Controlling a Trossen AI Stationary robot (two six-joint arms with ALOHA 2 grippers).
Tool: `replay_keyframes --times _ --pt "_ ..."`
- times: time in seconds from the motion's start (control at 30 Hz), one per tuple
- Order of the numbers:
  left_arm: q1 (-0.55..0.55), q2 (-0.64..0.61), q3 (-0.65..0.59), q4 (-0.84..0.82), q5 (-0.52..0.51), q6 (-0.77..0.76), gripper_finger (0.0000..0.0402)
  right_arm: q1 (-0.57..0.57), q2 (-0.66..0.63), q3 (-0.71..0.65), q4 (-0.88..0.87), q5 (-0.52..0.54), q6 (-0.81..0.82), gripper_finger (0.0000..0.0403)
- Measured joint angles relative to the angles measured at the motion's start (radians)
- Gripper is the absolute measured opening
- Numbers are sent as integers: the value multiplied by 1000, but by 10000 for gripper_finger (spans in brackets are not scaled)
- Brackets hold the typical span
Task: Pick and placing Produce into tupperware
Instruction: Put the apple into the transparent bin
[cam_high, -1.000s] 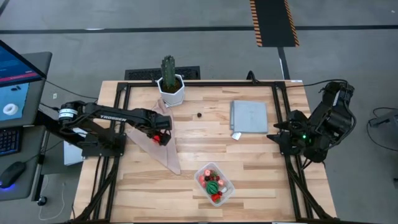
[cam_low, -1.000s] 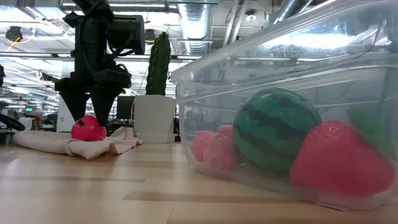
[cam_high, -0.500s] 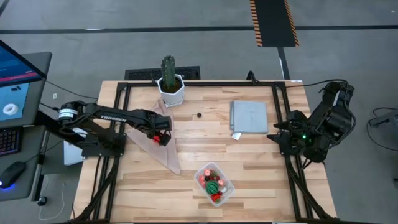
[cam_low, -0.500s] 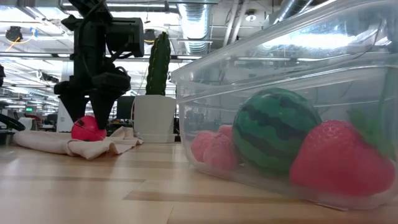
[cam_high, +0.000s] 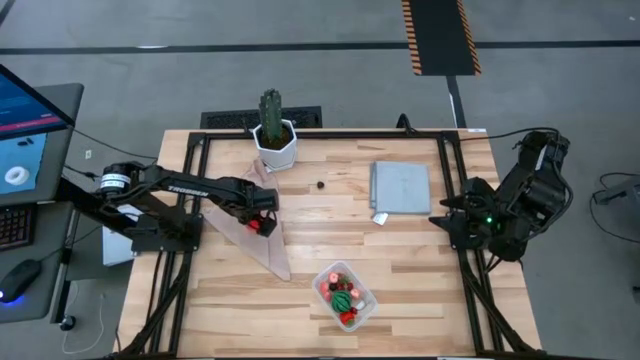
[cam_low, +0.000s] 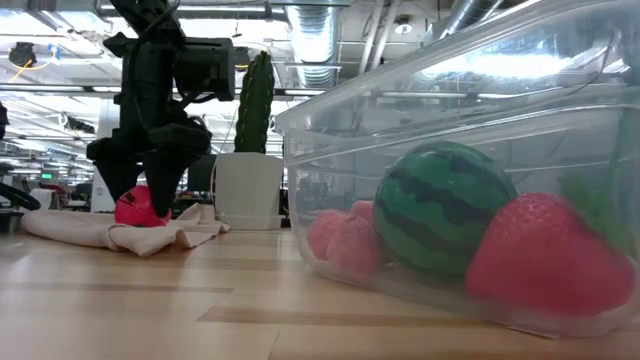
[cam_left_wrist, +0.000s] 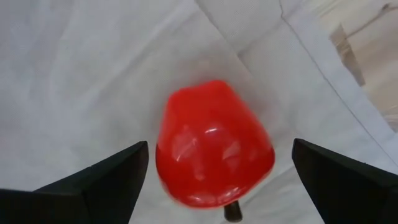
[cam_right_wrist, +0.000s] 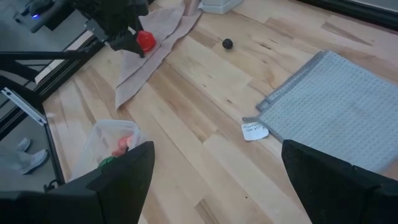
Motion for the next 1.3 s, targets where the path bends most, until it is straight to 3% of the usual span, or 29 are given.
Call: replay_keyframes --times 0.57,1.3 --pt "0 0 0 -1 5 0 258 0 0 0 25 -9 0 372" --pt "0 0 0 1 16 7 265 0 0 0 30 -9 0 372"
